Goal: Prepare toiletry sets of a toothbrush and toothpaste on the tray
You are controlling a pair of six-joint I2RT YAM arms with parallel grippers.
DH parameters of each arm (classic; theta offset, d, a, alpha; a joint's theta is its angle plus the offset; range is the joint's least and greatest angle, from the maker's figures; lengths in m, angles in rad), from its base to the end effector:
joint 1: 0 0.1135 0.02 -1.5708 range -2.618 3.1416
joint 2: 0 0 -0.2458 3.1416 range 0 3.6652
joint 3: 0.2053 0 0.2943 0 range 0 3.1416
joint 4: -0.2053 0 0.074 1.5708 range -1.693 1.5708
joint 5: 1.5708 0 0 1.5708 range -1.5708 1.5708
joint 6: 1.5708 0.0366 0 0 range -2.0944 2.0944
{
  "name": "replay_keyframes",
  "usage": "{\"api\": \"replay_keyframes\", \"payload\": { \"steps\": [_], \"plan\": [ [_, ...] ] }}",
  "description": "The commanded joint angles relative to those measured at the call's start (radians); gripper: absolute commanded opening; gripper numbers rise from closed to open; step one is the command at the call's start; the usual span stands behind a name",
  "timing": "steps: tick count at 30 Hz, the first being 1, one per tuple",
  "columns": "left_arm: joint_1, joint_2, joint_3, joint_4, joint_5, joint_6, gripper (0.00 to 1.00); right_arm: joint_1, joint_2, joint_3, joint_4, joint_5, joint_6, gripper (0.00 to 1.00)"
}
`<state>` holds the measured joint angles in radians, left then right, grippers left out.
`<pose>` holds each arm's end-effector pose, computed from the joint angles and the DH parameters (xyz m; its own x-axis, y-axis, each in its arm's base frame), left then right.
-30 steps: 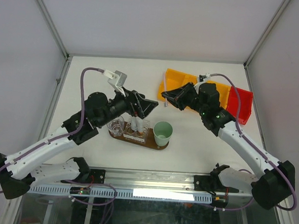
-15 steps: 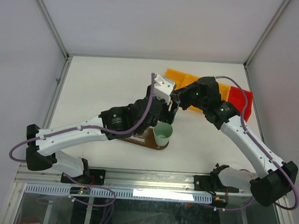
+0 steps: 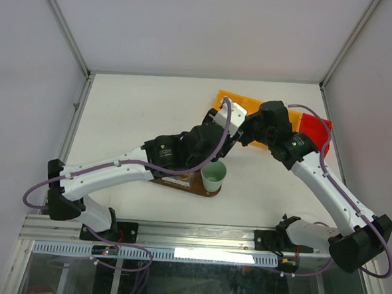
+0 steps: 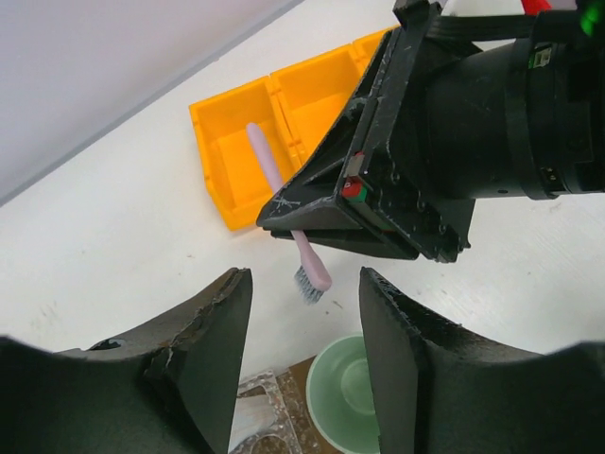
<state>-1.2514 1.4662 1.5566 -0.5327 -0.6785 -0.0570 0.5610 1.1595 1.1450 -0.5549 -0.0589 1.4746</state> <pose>0.1375 -0.3426 0.3998 -0.1661 0.3611 -0.9176 0.5525 0.8049 0.2167 0.2561 0.1634 0.3350 -0.6143 0.7876 -0.0493 0.3993 0.3641 0.8414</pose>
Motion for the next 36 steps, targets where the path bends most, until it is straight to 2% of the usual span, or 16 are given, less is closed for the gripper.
{"api": "replay_keyframes", "payload": {
  "steps": [1, 4, 9, 13, 22, 28, 32, 34, 36],
  "plan": [
    [-0.02, 0.07, 0.066, -0.031, -0.057, 0.075, 0.49, 0.002, -0.026, 0.034, 0.016, 0.036, 0.039, 0.0],
    [-0.023, 0.097, 0.084, -0.038, -0.071, 0.087, 0.44, 0.001, -0.026, 0.021, 0.027, 0.027, 0.056, 0.0],
    [-0.023, 0.112, 0.07, -0.037, -0.086, 0.08, 0.41, 0.002, -0.023, 0.01, 0.042, 0.015, 0.066, 0.0],
    [-0.022, 0.132, 0.087, -0.036, -0.112, 0.083, 0.33, 0.001, -0.025, -0.001, 0.05, 0.004, 0.073, 0.0],
    [-0.023, 0.132, 0.098, -0.012, -0.13, 0.098, 0.34, 0.001, -0.031, 0.005, 0.046, 0.016, 0.075, 0.0],
    [-0.023, 0.134, 0.111, -0.01, -0.116, 0.111, 0.27, 0.001, -0.034, 0.003, 0.051, 0.007, 0.08, 0.0],
    [-0.025, 0.144, 0.11, -0.012, -0.116, 0.115, 0.17, 0.001, -0.037, 0.004, 0.059, -0.001, 0.085, 0.0],
    [-0.027, 0.147, 0.111, -0.013, -0.116, 0.117, 0.18, 0.001, -0.04, 0.004, 0.063, 0.002, 0.088, 0.0],
    [-0.028, 0.147, 0.112, -0.012, -0.117, 0.117, 0.25, 0.001, -0.041, 0.004, 0.067, 0.005, 0.09, 0.0]
  ]
}}
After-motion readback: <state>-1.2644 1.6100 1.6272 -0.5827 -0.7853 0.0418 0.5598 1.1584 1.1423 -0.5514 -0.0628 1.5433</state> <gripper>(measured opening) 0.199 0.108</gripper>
